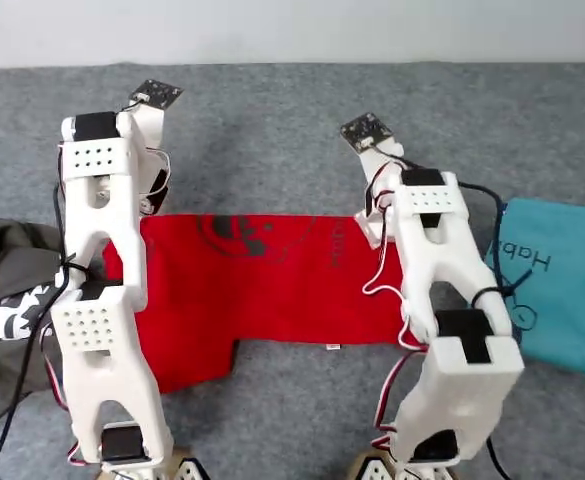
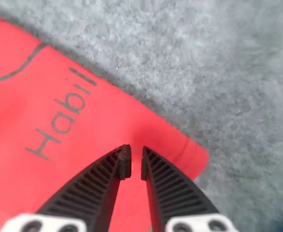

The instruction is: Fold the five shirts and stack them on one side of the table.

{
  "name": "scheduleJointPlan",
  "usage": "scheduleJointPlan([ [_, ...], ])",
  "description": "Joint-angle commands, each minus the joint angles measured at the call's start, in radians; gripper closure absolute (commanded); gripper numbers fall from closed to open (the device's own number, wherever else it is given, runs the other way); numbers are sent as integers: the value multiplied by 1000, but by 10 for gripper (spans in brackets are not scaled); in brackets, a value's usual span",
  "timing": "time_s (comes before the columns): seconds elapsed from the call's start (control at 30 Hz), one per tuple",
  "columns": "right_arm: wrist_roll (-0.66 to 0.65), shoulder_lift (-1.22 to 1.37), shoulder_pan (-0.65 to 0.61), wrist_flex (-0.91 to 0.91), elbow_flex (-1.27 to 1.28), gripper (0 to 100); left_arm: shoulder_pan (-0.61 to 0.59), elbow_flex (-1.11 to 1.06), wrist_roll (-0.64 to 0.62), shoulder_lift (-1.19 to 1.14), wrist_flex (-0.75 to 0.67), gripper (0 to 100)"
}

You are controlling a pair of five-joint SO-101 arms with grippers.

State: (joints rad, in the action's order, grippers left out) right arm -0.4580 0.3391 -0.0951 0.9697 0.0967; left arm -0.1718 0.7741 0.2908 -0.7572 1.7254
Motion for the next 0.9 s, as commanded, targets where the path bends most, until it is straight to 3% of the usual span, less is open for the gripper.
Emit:
scheduleJointPlan([
  [0.0, 5, 27, -12, -58, -60, 952, -2, 33, 2, 21, 26, 994],
  [0.4, -71, 82, -5, -159, -87, 952, -6, 30, 2, 21, 26, 994],
  [0.87, -20, 82, -12, 208, -351, 952, -3, 24, 0, 114, 26, 994],
])
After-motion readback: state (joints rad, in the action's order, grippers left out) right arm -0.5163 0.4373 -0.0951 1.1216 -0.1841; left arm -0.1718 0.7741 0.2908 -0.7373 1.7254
